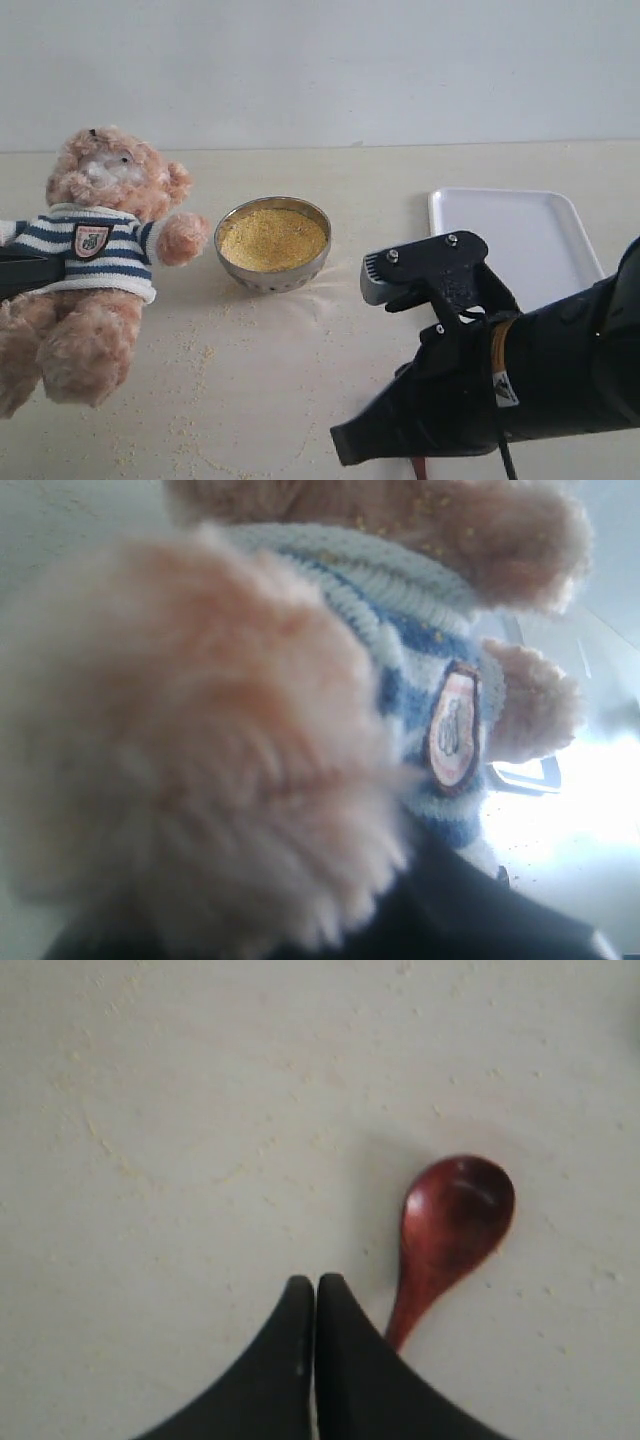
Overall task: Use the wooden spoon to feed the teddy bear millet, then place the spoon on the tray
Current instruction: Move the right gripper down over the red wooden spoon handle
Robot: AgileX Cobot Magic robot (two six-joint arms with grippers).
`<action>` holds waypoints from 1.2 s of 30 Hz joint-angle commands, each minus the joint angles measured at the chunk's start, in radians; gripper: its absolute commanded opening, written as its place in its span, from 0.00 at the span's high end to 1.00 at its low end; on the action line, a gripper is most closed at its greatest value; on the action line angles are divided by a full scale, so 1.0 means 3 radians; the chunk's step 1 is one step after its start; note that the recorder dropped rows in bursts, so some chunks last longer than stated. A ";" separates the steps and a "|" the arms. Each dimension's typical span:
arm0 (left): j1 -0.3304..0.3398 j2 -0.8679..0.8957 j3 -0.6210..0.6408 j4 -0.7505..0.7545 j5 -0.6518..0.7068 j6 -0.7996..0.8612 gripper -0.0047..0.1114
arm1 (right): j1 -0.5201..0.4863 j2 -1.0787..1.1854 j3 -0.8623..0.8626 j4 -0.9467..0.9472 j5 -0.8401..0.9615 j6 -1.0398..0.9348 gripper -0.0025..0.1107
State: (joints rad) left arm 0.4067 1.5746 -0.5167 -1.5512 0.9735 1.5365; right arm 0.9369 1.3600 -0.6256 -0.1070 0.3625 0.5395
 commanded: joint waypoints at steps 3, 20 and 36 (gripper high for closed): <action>0.0007 -0.0005 -0.0004 -0.0076 0.0057 0.0019 0.92 | 0.0010 0.0003 0.0028 0.0031 0.0423 -0.0090 0.97; 0.0007 -0.0005 -0.0004 -0.0076 0.0057 0.0019 0.92 | 0.0010 0.0179 0.0028 0.0376 0.0464 -0.0160 0.45; 0.0007 -0.0005 -0.0004 -0.0076 0.0057 0.0019 0.92 | 0.0010 0.0557 0.0028 0.0504 0.0624 -0.0106 0.45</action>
State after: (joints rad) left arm 0.4067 1.5746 -0.5167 -1.5512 0.9735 1.5365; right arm 0.9369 1.5282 -0.6193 0.0417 0.5305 0.5011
